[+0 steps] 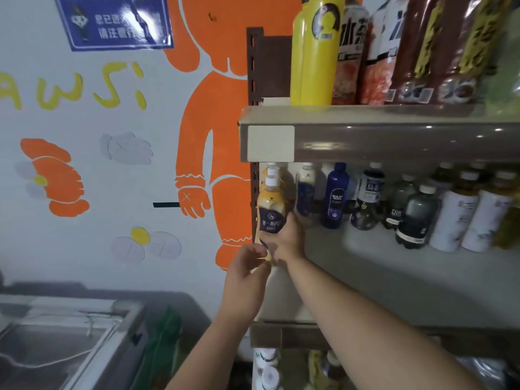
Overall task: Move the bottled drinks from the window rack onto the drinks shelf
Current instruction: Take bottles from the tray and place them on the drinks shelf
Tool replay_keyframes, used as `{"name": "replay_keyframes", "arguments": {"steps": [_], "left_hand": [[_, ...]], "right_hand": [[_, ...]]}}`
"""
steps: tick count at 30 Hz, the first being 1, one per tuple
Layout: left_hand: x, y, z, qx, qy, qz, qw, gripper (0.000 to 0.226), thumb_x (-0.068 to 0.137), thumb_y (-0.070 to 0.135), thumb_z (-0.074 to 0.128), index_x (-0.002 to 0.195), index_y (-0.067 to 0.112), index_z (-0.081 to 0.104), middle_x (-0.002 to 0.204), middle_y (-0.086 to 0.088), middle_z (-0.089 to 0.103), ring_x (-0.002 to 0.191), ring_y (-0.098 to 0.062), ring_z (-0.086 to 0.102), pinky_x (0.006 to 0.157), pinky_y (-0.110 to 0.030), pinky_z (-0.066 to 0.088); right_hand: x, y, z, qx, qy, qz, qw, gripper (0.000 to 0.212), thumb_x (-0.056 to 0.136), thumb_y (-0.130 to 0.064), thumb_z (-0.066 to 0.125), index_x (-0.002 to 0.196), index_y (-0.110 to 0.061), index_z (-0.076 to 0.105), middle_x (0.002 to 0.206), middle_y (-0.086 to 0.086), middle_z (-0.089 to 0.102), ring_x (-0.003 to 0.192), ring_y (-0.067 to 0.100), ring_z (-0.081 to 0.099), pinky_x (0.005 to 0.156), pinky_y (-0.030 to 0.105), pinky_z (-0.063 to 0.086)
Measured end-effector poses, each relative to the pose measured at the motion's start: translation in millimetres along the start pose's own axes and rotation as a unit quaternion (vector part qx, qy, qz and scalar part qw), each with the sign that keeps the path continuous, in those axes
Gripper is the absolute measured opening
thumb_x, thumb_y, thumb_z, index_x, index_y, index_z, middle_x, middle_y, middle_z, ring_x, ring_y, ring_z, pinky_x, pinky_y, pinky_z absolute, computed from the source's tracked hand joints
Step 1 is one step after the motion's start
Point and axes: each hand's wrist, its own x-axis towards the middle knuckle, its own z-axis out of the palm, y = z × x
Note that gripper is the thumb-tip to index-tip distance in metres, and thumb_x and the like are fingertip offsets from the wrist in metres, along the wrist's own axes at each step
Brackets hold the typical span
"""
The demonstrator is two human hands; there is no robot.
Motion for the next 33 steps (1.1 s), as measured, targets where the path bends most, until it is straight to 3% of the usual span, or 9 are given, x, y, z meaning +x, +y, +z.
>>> {"name": "replay_keyframes", "arguments": {"steps": [3,6,9,11,14,18,26,29,33], "left_hand": [[4,-5,6,-0.013,0.000,-0.008,1.000,0.023,0.085,-0.005,0.056,0.093,0.016,0.062,0.086,0.006,0.067,0.081,-0.010,0.063,0.078,-0.030,0.047],[7,-2,14,-0.029,0.009,-0.007,1.000,0.028,0.084,-0.013,0.053,0.086,0.014,0.060,0.076,0.011,0.066,0.070,-0.005,0.058,0.069,-0.026,0.043],[4,5,25,-0.039,0.010,-0.002,0.999,0.027,0.085,-0.009,0.053,0.084,0.017,0.060,0.074,0.012,0.066,0.069,-0.004,0.060,0.064,-0.018,0.045],[1,11,44,-0.058,0.007,-0.010,0.998,0.024,0.086,-0.004,0.054,0.082,0.019,0.059,0.074,0.008,0.066,0.071,-0.008,0.060,0.066,-0.022,0.046],[-13,19,100,-0.075,-0.051,-0.026,0.996,0.010,0.083,0.010,0.057,0.086,0.019,0.061,0.087,-0.004,0.069,0.082,-0.022,0.063,0.073,-0.038,0.049],[-64,28,221,-0.085,-0.167,-0.011,0.982,0.013,0.081,0.016,0.055,0.089,0.008,0.062,0.095,-0.021,0.070,0.090,-0.037,0.067,0.081,-0.049,0.052],[-313,45,470,-0.098,-0.446,-0.040,0.889,0.027,0.084,-0.011,0.053,0.078,0.015,0.057,0.072,0.000,0.060,0.067,-0.007,0.052,0.064,-0.021,0.043],[-420,50,531,-0.084,-0.538,-0.067,0.836,0.023,0.087,-0.002,0.053,0.080,0.018,0.061,0.074,0.001,0.065,0.065,-0.004,0.058,0.062,-0.021,0.047],[-541,49,585,-0.056,-0.624,-0.109,0.772,0.019,0.089,0.003,0.055,0.083,0.020,0.061,0.082,-0.004,0.068,0.076,-0.017,0.065,0.064,-0.030,0.053]], "right_hand": [[-2,2,-2,-0.002,-0.026,0.001,1.000,0.055,0.060,-0.026,0.082,0.107,-0.014,0.057,0.098,0.004,0.067,0.084,0.019,0.064,0.072,0.028,0.049],[-15,-3,-9,0.013,-0.040,0.019,0.999,0.036,0.069,-0.041,0.065,0.094,-0.016,0.057,0.086,0.007,0.061,0.066,0.013,0.061,0.063,0.029,0.049],[-22,-5,-30,0.078,-0.056,0.000,0.995,0.053,0.065,-0.027,0.080,0.112,-0.022,0.055,0.089,-0.017,0.056,0.073,-0.007,0.054,0.069,0.015,0.044],[-31,-3,-62,0.094,-0.017,-0.001,0.995,0.050,0.072,-0.018,0.083,0.114,-0.023,0.057,0.099,-0.017,0.061,0.083,-0.010,0.056,0.078,0.014,0.044],[-53,6,-133,0.114,0.023,-0.030,0.993,0.012,0.078,-0.024,0.073,0.083,-0.031,0.064,0.072,-0.020,0.065,0.066,-0.011,0.058,0.066,0.013,0.046],[-96,42,-263,0.082,0.140,-0.044,0.986,0.014,0.078,-0.019,0.076,0.076,-0.027,0.065,0.066,-0.018,0.065,0.065,-0.005,0.060,0.063,0.012,0.048],[-269,135,-577,-0.123,0.367,0.102,0.916,0.030,0.078,-0.007,0.069,0.063,-0.029,0.057,0.058,-0.015,0.056,0.057,-0.008,0.053,0.058,0.009,0.040],[-354,157,-666,-0.158,0.428,0.189,0.870,0.025,0.078,-0.018,0.068,0.058,-0.024,0.054,0.053,-0.012,0.054,0.053,-0.004,0.050,0.052,0.014,0.037],[-460,197,-745,-0.167,0.483,0.271,0.815,0.026,0.083,-0.019,0.069,0.061,-0.025,0.056,0.059,-0.010,0.057,0.055,-0.003,0.051,0.054,0.015,0.039]]}}
